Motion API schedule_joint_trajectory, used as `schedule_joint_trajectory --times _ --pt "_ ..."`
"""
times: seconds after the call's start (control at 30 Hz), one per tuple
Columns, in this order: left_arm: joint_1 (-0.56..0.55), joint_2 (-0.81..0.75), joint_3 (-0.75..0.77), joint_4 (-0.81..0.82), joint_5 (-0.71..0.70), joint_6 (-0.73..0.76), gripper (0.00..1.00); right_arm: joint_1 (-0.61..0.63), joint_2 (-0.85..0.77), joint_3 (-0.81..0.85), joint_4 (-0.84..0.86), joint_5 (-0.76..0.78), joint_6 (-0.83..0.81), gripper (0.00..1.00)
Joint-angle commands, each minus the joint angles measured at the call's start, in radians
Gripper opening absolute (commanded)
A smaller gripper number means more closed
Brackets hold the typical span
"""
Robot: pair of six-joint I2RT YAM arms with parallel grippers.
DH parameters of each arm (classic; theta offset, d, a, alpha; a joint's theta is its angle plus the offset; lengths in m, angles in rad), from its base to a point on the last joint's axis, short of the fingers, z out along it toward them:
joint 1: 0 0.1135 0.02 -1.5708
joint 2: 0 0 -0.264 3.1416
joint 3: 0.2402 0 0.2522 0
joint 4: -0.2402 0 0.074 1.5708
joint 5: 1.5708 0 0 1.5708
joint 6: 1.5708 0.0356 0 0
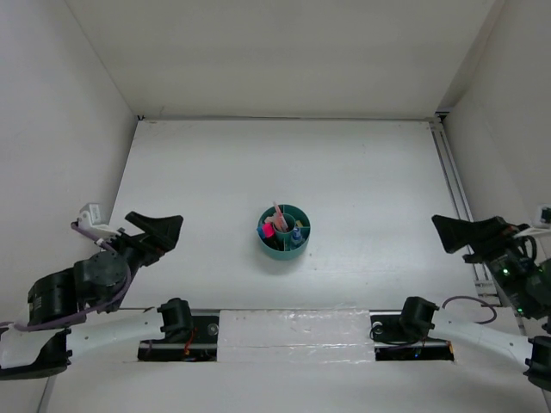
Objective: Sort the stationery into containers
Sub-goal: Reset both arms
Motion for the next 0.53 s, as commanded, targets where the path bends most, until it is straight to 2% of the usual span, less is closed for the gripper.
schedule_joint_trajectory --times 0.0,0.23,0.5 --pt "-0.004 -0.056 0.015 -0.088 -0.108 -0.103 1.00 0.012 -0.090 0.028 -0.069 -0.008 -0.007 1.00" --pt "-0.004 -0.037 0.015 -0.097 -0.117 -0.118 1.00 0.012 -0.067 0.093 -0.164 0.036 -0.007 1.00" --pt "-0.004 -0.028 0.015 -0.097 -0.127 -0.118 1.00 0.012 -0.053 0.075 -0.173 0.054 -0.007 1.00"
